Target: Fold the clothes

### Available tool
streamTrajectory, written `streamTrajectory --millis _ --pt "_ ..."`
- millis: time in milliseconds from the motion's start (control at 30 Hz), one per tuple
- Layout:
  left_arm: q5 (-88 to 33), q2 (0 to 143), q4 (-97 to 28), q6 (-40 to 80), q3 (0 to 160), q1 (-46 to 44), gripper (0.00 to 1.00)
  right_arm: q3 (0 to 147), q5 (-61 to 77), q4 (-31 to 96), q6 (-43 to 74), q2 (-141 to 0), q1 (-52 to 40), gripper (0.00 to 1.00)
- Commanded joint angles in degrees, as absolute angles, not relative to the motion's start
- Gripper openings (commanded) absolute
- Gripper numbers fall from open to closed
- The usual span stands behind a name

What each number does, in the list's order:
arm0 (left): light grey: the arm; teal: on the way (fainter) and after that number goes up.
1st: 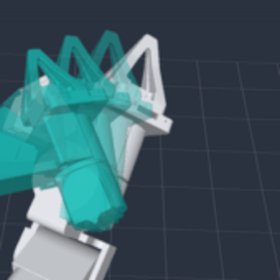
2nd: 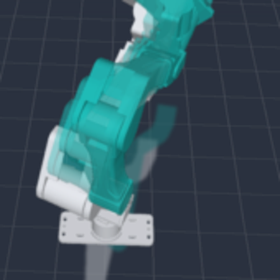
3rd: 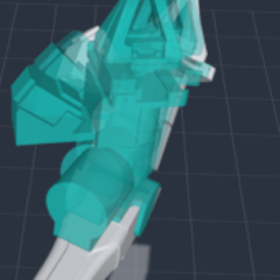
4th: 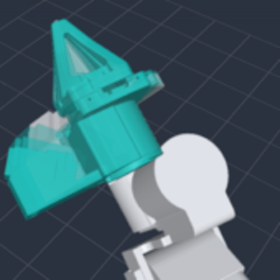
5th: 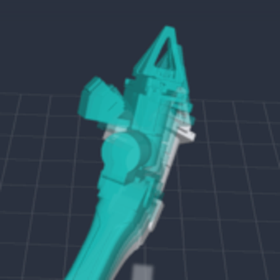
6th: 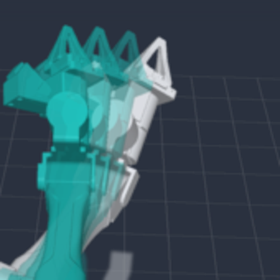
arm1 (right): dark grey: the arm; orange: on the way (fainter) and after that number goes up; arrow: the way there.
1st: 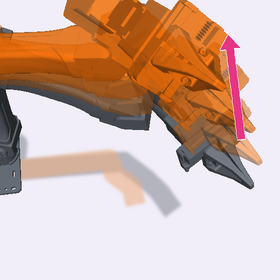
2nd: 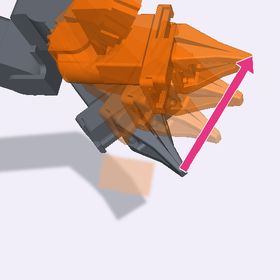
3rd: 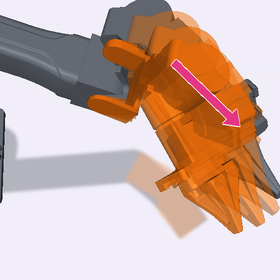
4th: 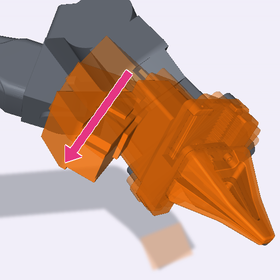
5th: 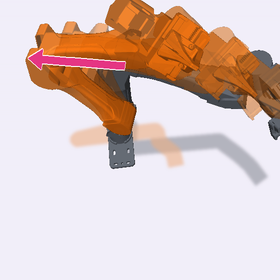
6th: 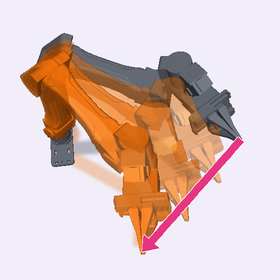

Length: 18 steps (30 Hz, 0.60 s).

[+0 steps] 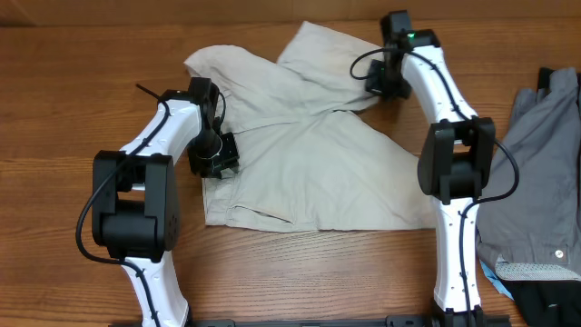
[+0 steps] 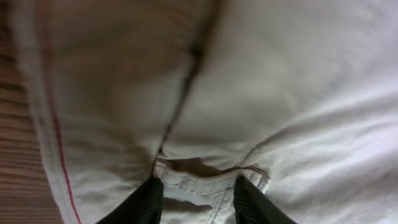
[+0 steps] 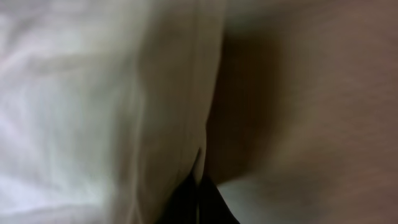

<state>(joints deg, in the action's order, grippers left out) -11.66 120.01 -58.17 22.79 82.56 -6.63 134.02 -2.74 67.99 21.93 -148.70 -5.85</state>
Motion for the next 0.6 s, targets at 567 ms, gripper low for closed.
streamTrajectory --millis 567 --pt "-13.34 123.79 -59.92 21.52 81.47 -7.42 0.36 134.78 -8.95 84.66 31.97 -141.32 2.22 0.06"
